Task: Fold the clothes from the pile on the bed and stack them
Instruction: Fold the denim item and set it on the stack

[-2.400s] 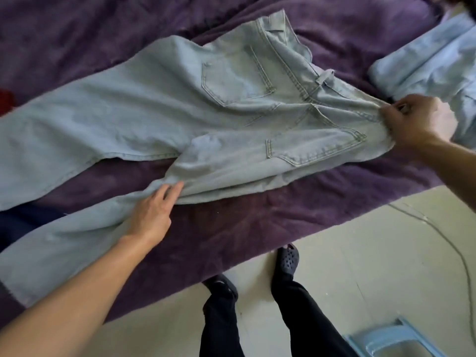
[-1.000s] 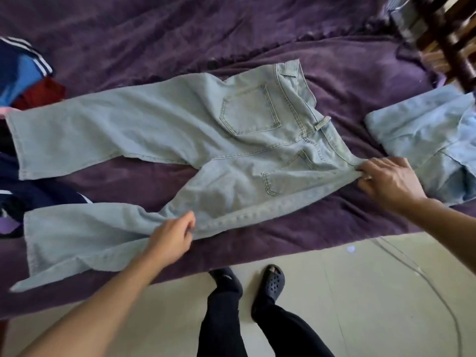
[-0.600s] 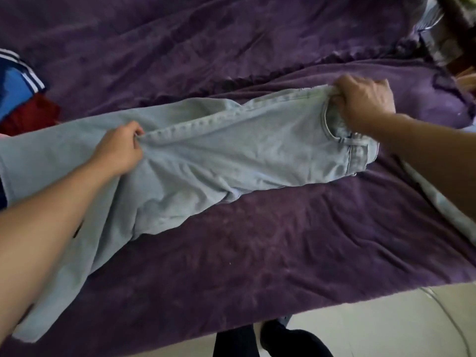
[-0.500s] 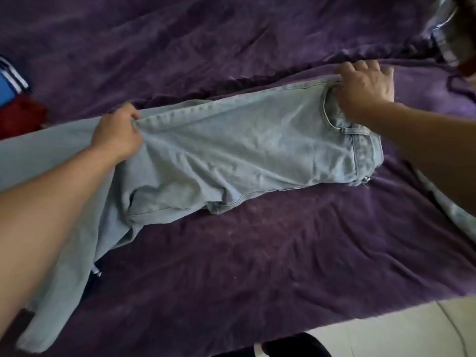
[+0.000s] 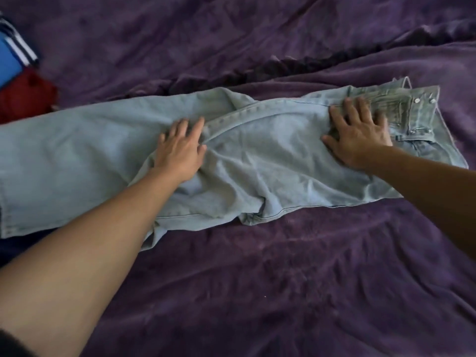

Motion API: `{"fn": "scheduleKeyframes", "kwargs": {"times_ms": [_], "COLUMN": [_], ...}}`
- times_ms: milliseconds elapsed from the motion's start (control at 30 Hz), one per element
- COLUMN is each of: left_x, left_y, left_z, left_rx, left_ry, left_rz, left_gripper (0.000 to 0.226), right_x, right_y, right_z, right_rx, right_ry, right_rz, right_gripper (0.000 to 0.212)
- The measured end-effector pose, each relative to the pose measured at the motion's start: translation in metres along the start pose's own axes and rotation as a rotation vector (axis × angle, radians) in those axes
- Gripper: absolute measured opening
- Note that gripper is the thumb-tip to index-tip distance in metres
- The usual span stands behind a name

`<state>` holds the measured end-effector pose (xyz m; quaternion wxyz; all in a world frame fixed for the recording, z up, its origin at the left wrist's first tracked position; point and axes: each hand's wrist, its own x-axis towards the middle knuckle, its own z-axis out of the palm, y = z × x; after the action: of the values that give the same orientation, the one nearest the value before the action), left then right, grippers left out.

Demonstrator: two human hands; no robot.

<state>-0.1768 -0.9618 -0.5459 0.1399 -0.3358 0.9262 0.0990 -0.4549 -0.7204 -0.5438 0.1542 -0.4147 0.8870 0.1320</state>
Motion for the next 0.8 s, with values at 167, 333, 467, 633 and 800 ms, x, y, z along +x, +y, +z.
{"fn": "scheduleKeyframes", "kwargs": {"times_ms": [167, 333, 467, 633, 800], "left_x": [-0.098, -0.236, -0.311, -0.350, -0.352], "left_y": [-0.052, -0.123, -0.167, -0.209, -0.249], "left_z": [-0.035, -0.027, 0.002, 0.041, 0.051], "left_rx": [-0.107, -0.007, 0.029, 0.064, 0.080], "left_ry": [0.170, 0.043, -0.127, -0.243, -0.092], "left_rz": [-0.116, -0.261, -0.285, -0.045, 0.132], "left_gripper": [0.042, 0.061, 0.085, 0.117, 0.050], "right_x": [-0.024, -0.076, -0.111, -0.122, -0.111], "right_y": [-0.049, -0.166, -0.248, -0.322, -0.386], "right_z": [-0.038, -0.062, -0.062, -0.060, -0.053], "right_rx": [0.165, 0.361, 0.408, 0.337, 0.124], "right_ry": [0.133, 0.237, 0.277, 0.313, 0.101], "right_rz": [-0.015, -0.409, -0.661, -0.726, -0.611], "right_gripper": [0.059, 0.043, 0.028, 0.045, 0.040]}}
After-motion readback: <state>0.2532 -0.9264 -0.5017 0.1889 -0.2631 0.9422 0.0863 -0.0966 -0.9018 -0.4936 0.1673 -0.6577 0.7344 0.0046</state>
